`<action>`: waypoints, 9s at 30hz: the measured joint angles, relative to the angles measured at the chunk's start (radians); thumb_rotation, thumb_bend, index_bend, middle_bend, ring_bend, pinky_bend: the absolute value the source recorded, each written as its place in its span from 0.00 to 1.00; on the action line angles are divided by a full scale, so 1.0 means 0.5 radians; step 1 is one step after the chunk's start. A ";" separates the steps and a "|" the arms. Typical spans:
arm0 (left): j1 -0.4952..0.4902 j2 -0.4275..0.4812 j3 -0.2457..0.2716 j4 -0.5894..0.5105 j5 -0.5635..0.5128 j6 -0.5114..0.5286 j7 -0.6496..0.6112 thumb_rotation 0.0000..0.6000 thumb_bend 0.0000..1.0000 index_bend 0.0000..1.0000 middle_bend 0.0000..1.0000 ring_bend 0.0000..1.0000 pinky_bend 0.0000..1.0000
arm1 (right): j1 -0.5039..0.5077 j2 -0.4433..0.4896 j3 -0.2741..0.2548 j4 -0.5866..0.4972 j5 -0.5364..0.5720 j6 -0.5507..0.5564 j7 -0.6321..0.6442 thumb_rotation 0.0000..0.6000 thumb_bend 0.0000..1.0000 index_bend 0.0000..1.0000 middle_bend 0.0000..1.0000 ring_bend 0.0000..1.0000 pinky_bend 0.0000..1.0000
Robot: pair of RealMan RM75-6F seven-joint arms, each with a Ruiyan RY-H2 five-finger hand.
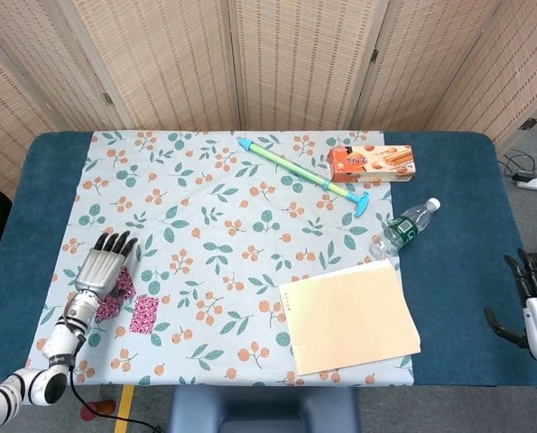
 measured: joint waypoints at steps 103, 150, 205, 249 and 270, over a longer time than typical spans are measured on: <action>0.176 0.505 0.212 -0.857 0.146 0.144 -0.121 1.00 0.13 0.12 0.00 0.00 0.00 | -0.005 -0.011 -0.006 0.031 -0.055 0.033 0.051 0.83 0.36 0.00 0.00 0.00 0.00; 0.075 0.305 0.264 -0.833 -0.132 0.011 0.029 1.00 0.16 0.24 0.00 0.00 0.00 | -0.010 -0.067 -0.018 0.180 -0.034 -0.002 0.191 0.83 0.36 0.00 0.00 0.00 0.00; 0.177 0.497 0.204 -0.853 -0.237 0.144 -0.204 1.00 0.23 0.32 0.00 0.00 0.00 | -0.016 -0.042 -0.001 0.172 -0.036 0.023 0.190 0.83 0.36 0.00 0.00 0.00 0.00; 0.232 0.446 0.152 -0.854 -0.737 0.151 -0.043 1.00 0.23 0.24 0.00 0.00 0.00 | -0.010 -0.035 0.004 0.192 -0.018 0.006 0.218 0.84 0.36 0.00 0.00 0.00 0.00; 0.195 0.435 0.063 -0.903 -0.594 0.239 -0.085 1.00 0.22 0.22 0.00 0.00 0.00 | -0.004 -0.037 0.008 0.208 -0.021 0.003 0.234 0.83 0.36 0.00 0.00 0.00 0.00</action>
